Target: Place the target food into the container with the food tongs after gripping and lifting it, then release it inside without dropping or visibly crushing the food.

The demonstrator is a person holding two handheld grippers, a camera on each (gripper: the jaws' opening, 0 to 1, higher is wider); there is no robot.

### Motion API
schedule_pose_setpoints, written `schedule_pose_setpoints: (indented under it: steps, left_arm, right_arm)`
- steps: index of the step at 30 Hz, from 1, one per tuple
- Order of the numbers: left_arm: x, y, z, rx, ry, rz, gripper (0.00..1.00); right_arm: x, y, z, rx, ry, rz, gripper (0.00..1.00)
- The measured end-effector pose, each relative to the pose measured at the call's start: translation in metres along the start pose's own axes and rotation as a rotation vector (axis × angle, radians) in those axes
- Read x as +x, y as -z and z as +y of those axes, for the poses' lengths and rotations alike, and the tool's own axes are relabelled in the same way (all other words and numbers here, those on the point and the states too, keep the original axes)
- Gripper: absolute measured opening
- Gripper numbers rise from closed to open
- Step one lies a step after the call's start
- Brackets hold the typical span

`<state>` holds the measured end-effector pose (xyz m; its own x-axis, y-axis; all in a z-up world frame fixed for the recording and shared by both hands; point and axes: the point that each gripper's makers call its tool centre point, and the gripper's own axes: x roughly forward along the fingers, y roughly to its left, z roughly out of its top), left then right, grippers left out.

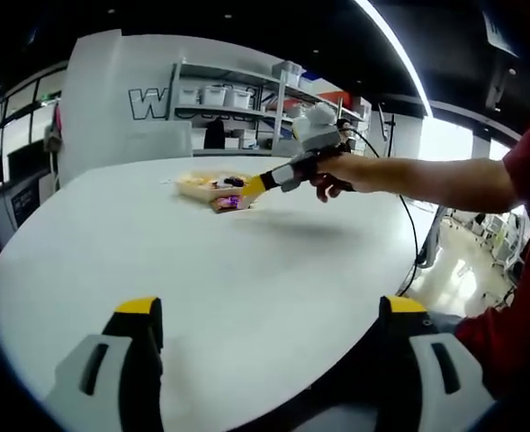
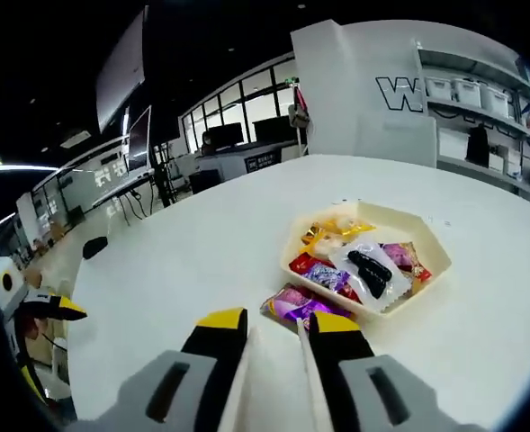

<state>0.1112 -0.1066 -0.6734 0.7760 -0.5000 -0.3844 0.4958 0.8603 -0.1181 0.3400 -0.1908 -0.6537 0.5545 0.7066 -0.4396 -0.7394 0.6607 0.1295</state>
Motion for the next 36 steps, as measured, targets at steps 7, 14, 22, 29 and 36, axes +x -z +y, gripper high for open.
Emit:
schedule_pose_setpoints:
  steps: [7, 14, 22, 29, 36]
  left_arm:
    - [0.001, 0.001, 0.004, -0.008, -0.008, 0.005, 0.98]
    - [0.001, 0.001, 0.007, -0.008, -0.013, 0.009, 0.98]
    - [0.0, 0.001, 0.009, -0.004, -0.018, 0.013, 0.98]
    - [0.0, -0.001, 0.008, -0.003, -0.018, 0.007, 0.98]
    - [-0.001, 0.0, 0.004, 0.0, -0.011, 0.006, 0.98]
  right_arm:
    - [0.013, -0.007, -0.005, -0.063, 0.01, -0.006, 0.22]
    - [0.021, -0.007, -0.005, -0.064, 0.0, -0.012, 0.23]
    - [0.027, -0.001, -0.012, -0.063, -0.005, -0.017, 0.22]
    - [0.019, 0.003, -0.012, 0.013, -0.006, 0.004, 0.21]
    - [0.006, 0.01, -0.006, 0.025, 0.013, 0.033, 0.21]
